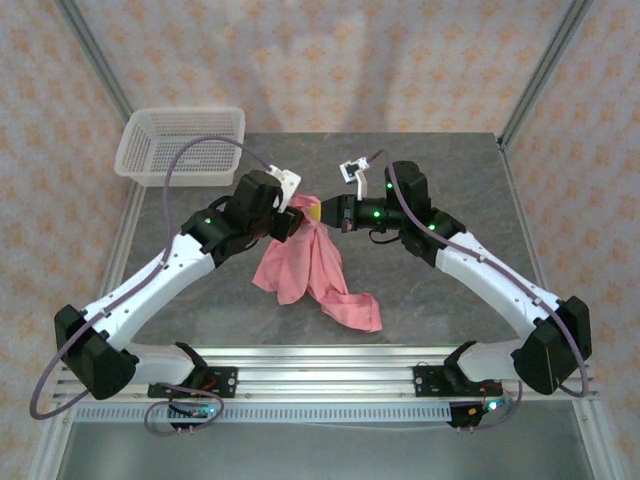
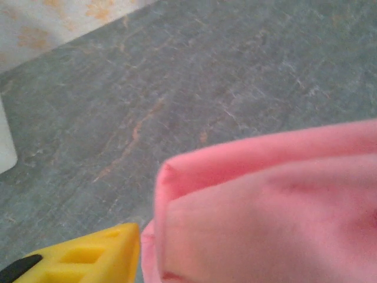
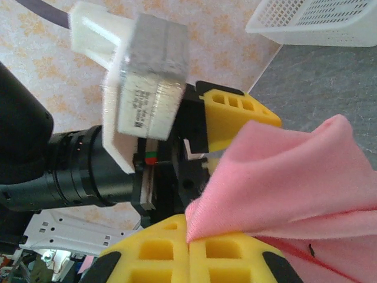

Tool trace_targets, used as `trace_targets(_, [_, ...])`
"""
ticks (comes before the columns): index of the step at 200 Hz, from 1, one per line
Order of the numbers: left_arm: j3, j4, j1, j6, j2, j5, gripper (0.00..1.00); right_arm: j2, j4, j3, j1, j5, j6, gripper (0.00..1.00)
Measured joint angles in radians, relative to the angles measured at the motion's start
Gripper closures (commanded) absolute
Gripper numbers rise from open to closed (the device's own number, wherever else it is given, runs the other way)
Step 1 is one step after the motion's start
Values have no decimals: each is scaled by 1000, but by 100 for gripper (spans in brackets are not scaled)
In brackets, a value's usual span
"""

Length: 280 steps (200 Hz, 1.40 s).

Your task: Fold the inside-out t-shirt

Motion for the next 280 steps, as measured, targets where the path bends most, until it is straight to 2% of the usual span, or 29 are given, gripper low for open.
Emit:
trace_targets(22, [25,-1,0,-1,-12,-7,64,-1,-6,0,0,0,-1,100])
trace_targets(47, [43,-1,0,4,-28,0,75,-1,-10,0,-3,-4,-3,100])
trace_targets(65, [43,0,0,4,-34,24,75,-1,-13,0,-4,-8,-4,100])
trace_targets(86, [43,0,0,10,-31,84,67,-1,-14,0,-6,-11,-7,100])
trace_targets(98, [43,-1,0,11,-27,104,67,-1,-15,0,-6,-11,-8,100])
trace_targets(114, [47,-3,0,11,-8,105,78,-1,-21,0,-6,-12,-11,100])
trace_targets(126, [60,-16,0,12,18,98,90,-1,-24,0,-6,-12,-11,100])
trace_targets(131, [67,-19,0,6,29,95,100,-2,-26,0,-6,-12,-12,100])
trace_targets(170, [156,-92,9,-24,77,102,100,-43,-67,-23,-26,38,-67,100])
trace_targets(196, [212,-75,76,-141,34,253,100,-140,-84,-138,-48,160,-148,78])
trace_targets(206, [219,-55,106,-190,6,318,100,-173,-89,-187,-52,213,-160,67])
trace_targets(218, [250,-56,133,-230,-10,369,100,-194,-90,-226,-56,269,-174,60])
trace_targets(255, [321,-76,138,-272,14,453,100,-206,-101,-197,-50,324,-246,52])
trace_targets(280, [321,-85,139,-290,49,482,100,-193,-166,-50,35,353,-361,50])
